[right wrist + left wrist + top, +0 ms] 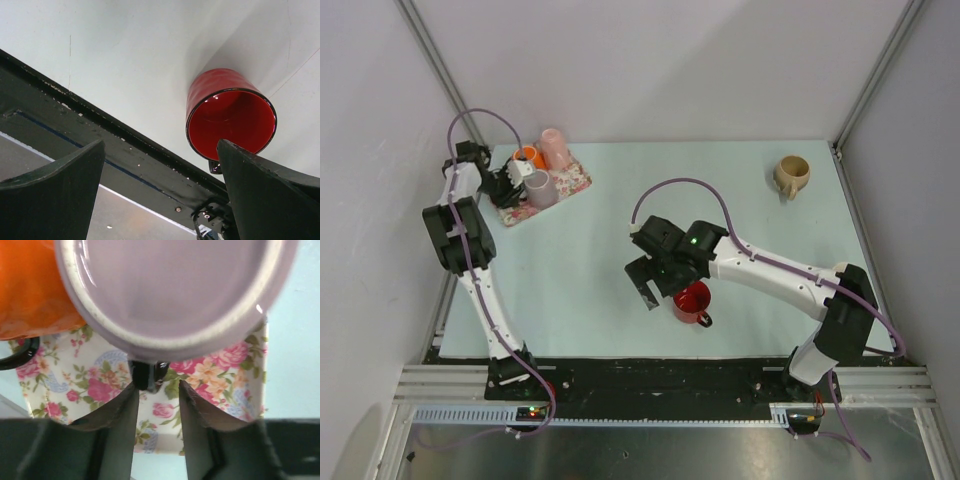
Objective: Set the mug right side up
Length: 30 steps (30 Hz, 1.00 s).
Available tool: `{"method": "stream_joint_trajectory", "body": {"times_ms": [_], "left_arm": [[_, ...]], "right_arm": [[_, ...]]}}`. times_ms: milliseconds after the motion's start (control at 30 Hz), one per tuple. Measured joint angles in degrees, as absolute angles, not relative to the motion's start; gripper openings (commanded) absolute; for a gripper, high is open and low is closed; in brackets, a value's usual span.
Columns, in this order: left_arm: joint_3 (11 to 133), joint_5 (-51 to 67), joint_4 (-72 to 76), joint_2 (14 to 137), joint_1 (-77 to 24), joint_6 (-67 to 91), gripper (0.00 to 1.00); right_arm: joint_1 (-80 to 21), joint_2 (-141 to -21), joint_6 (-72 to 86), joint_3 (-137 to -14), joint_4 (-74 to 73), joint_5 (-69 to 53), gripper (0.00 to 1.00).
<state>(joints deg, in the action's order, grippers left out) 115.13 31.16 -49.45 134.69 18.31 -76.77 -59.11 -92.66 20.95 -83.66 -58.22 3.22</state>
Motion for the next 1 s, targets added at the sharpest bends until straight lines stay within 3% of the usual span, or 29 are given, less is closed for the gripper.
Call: {"method": "stream_joint_trajectory", "body": {"times_ms": [67,233,300,467,1000], "left_arm": [[114.3,31.6,-49.9,134.2,18.0,-76.9,0.20],[113.3,33.4,-50.6,133.1,17.2,-76.0,0.25],[113.3,33.8,-50.7,132.8,17.0,-75.4,0.41],[113.3,34.2,-51.0,132.0,16.7,-72.4,0.55],[122.1,29.9,-51.2,134.6,13.2,-66.0,0.49]], "right_arm": [[-59.0,-92.6,20.9,-83.7,-58.2,3.2,0.99],[-59.0,-92.5,20.9,-83.6,-58.4,3.2,1.00],[-59.0,-92.4,20.9,-83.6,-58.4,3.2,1.00],[-59.0,-92.4,20.9,-83.6,-58.4,3.2,0.99],[-58.6,-92.4,20.8,-83.7,-59.5,3.3,1.00]]}}
